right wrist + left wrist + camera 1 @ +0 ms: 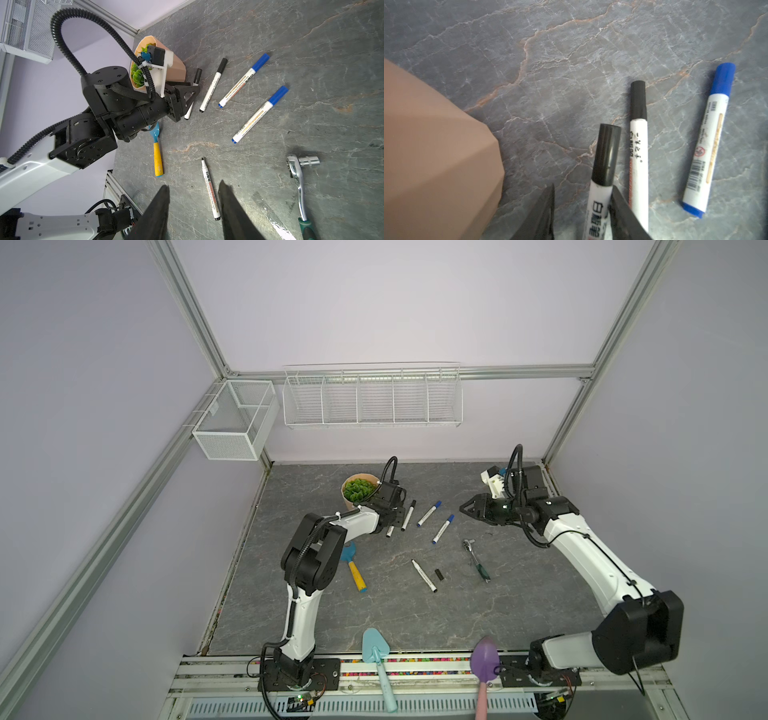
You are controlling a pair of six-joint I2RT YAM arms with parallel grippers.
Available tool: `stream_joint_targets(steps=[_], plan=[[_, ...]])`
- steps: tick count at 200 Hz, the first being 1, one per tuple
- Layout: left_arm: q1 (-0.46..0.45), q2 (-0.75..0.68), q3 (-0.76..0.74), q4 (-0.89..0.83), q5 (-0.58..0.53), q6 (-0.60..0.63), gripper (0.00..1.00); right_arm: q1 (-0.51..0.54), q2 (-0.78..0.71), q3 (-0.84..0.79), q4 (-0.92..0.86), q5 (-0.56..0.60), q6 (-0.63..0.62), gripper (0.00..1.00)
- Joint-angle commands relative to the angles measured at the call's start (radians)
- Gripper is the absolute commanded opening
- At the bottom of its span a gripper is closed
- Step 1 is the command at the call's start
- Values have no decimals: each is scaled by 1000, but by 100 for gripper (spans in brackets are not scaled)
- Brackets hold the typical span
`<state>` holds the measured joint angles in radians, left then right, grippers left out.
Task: Insert the pens into the pen caps
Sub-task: 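Lower the capped marker beside the markers near the plant pot and release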
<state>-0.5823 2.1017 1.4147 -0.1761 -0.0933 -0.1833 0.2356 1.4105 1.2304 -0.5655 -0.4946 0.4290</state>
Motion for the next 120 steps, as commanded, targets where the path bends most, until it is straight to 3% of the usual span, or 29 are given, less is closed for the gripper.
stream_joint_targets(steps=[1, 41, 88, 120], plan=[[7, -42, -33, 49, 58, -10, 42, 8, 11, -10, -37, -10, -36, 43], [22, -62, -61, 84, 161, -8, 50, 35, 8, -17, -83, 26, -71, 43], [92, -28, -52, 103, 325, -62, 50, 74, 37, -6, -102, 36, -90, 43], [101, -10, -13, 62, 310, -39, 46, 103, 68, 13, -122, 54, -105, 43]])
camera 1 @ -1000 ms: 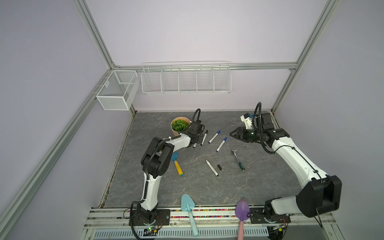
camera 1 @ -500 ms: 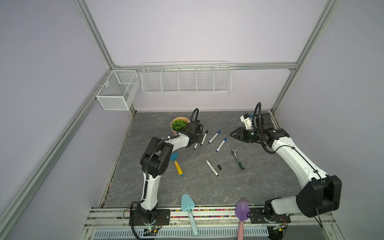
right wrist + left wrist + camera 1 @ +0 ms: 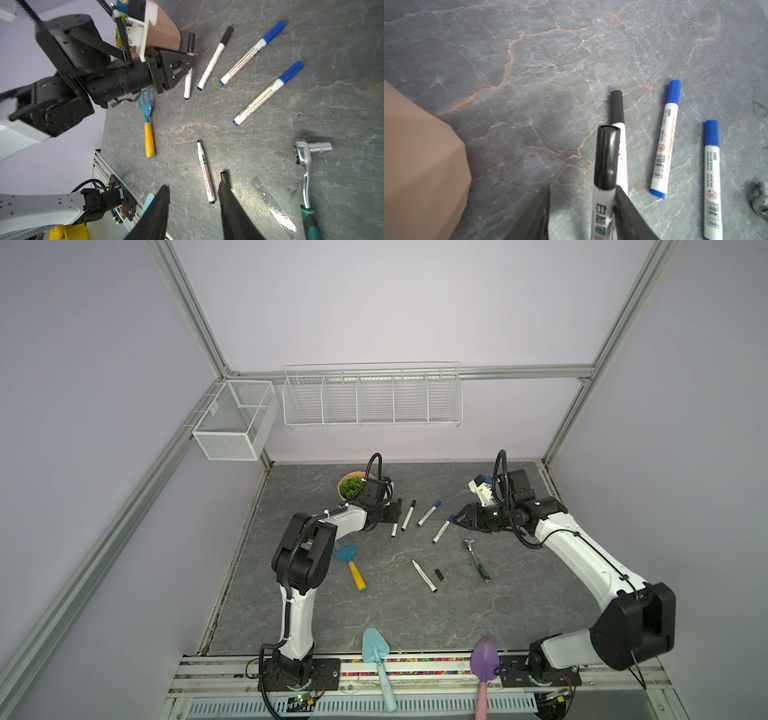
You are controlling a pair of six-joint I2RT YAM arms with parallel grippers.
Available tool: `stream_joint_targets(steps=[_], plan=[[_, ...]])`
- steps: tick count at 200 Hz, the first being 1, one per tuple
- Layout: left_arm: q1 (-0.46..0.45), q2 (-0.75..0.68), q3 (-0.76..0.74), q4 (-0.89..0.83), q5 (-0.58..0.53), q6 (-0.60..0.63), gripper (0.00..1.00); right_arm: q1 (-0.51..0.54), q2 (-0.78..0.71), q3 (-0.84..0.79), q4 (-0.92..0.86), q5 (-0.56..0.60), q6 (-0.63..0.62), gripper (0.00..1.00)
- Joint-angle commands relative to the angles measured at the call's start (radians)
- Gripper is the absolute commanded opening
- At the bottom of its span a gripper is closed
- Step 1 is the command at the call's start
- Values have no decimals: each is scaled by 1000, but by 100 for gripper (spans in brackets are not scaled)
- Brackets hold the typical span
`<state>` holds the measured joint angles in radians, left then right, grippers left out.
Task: Insert the pens into the pen caps
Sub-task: 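Lower the capped marker beside the markers near the plant pot and release, then grasp an uncapped white marker with the right gripper while the left withdraws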
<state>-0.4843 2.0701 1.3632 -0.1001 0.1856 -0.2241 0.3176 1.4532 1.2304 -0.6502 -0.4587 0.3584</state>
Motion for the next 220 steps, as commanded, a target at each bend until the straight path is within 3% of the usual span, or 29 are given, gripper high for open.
stream_joint_targets(steps=[1, 86, 127, 155, 186, 220], plan=[[3, 22, 41, -17, 29, 4, 46, 23, 26, 14, -38, 19, -34, 43], [-19, 49, 121, -148, -93, 37, 21, 48, 77, 30, -32, 12, -27, 41], [-43, -23, 36, -58, -109, 32, 18, 68, 76, 25, -45, 12, -65, 41], [-77, -197, -138, 119, -164, 28, 24, 184, 94, 9, -118, 98, -162, 43], [-117, -406, -334, 214, -364, -151, 27, 352, 193, -25, -149, 226, -240, 45], [-139, -554, -485, 92, -537, -355, 29, 445, 360, 21, -137, 391, -272, 45]])
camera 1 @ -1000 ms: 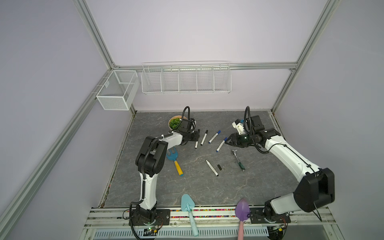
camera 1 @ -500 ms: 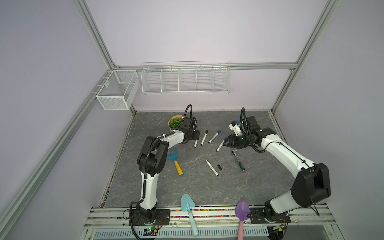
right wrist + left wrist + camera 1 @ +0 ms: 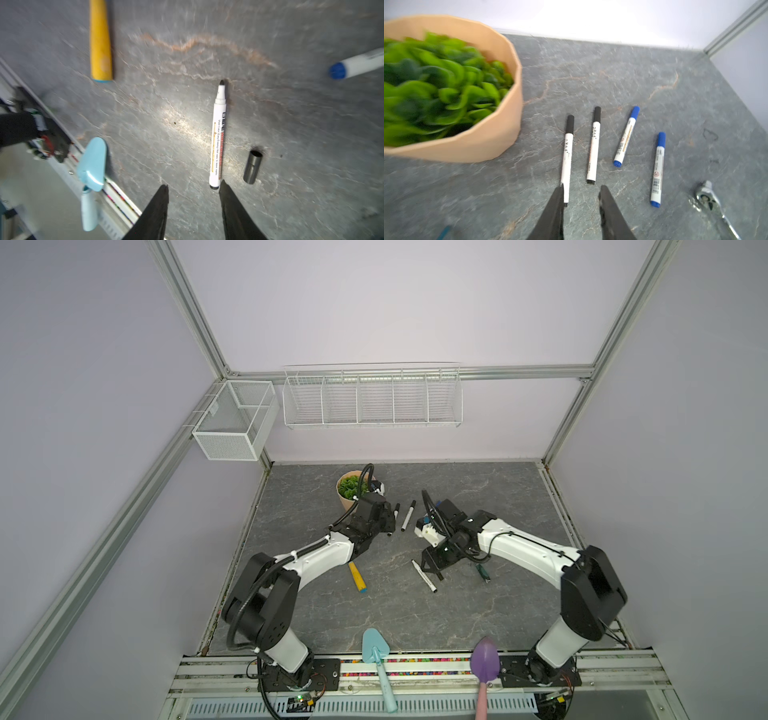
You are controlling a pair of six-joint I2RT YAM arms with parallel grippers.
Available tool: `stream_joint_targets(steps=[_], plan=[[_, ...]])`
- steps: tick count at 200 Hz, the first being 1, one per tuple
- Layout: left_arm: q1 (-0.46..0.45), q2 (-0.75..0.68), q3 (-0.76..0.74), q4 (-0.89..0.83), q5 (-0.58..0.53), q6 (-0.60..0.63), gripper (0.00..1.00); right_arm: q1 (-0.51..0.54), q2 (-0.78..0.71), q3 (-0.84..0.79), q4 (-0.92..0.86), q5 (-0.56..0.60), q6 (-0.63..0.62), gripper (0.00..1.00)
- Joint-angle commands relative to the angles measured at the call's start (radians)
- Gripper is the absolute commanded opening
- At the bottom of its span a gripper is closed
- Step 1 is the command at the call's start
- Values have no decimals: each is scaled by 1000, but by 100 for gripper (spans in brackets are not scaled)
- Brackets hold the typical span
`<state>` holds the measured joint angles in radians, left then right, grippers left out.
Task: Insert the pens into the pen caps
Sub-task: 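Grasp an uncapped white marker with the right gripper while the left withdraws, then carry the white marker to the left gripper and close the left gripper on it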
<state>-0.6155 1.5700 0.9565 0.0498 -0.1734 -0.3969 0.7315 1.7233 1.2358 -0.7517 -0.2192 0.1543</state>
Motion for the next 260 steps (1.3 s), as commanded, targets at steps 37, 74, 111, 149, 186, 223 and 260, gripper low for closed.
stream_joint_targets(steps=[37, 74, 111, 149, 186, 223, 260], plan=[[-30, -176, -194, -109, -236, -233, 31, 51, 206, 75, -18, 211, -80, 44], [-30, -247, -255, -70, -211, -228, 35, 81, 293, 130, -1, 248, -91, 37], [-30, -231, -234, -55, -124, -165, 37, 80, 305, 169, -2, 259, -94, 16], [-47, -193, -217, 16, 45, -81, 44, -10, 81, 138, 96, 105, -23, 9], [-73, -160, -196, 140, 315, -22, 53, -157, -146, 41, 293, -135, 116, 8], [-97, -124, -123, 213, 505, -15, 55, -220, -221, -2, 414, -316, 198, 8], [-101, -106, -85, 262, 606, -9, 55, -230, -239, -1, 429, -330, 220, 7]])
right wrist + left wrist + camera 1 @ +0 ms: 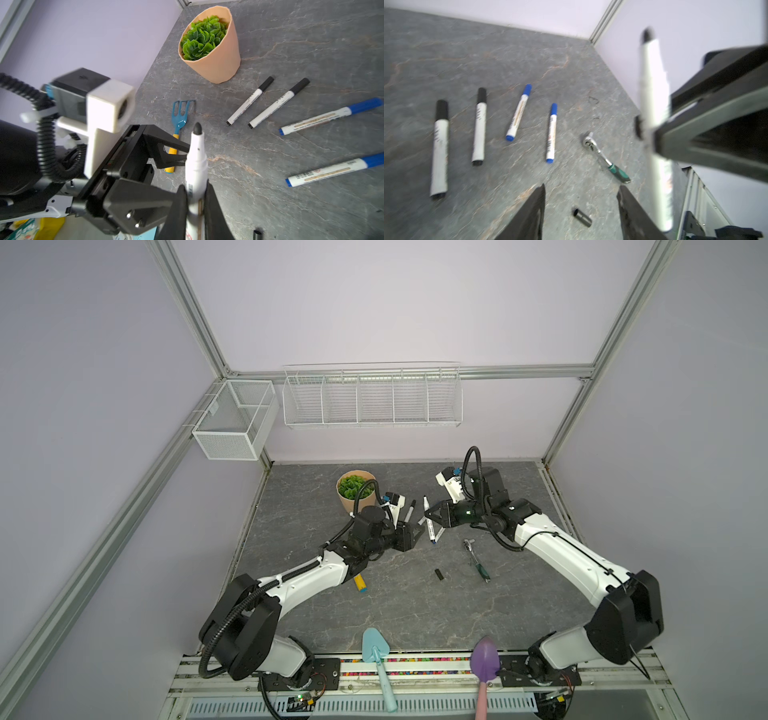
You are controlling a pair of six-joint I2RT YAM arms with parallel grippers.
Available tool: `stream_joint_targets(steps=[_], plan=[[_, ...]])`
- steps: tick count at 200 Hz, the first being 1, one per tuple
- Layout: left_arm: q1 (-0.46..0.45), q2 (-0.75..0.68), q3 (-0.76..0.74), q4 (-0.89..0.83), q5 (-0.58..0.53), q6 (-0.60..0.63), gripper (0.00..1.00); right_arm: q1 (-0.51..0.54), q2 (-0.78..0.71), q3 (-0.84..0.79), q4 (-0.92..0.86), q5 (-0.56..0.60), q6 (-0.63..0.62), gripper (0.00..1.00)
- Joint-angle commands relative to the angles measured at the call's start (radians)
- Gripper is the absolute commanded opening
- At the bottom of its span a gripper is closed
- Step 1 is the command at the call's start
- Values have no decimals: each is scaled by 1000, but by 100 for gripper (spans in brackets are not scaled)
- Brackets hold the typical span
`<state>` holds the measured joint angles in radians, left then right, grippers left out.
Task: Insert the pens into the pen caps
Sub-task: 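Carry the white marker to the left gripper and close the left gripper on it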
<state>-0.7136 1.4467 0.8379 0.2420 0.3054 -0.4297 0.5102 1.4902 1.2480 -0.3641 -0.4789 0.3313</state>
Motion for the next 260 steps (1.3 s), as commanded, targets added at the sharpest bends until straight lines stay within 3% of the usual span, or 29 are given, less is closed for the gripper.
stream_joint_targets(steps=[1, 26, 76, 164, 211, 260], plan=[[-3, 18, 34, 70, 130, 24, 55, -9, -6, -13, 43, -70, 43, 7], [-4, 27, 47, 57, 208, 25, 56, -14, -9, -10, 37, -63, 40, 7], [-12, 42, 76, 38, 255, 26, 55, -15, -6, -10, 37, -57, 37, 7], [-12, 12, 127, -161, 328, 131, 55, -28, -18, -25, 34, -24, 33, 7], [-12, 35, 132, -32, 361, 65, 55, -27, -35, -36, 30, -11, 32, 7], [-12, 143, 191, 18, 283, 46, 49, -27, -60, -32, 47, -7, 48, 7]])
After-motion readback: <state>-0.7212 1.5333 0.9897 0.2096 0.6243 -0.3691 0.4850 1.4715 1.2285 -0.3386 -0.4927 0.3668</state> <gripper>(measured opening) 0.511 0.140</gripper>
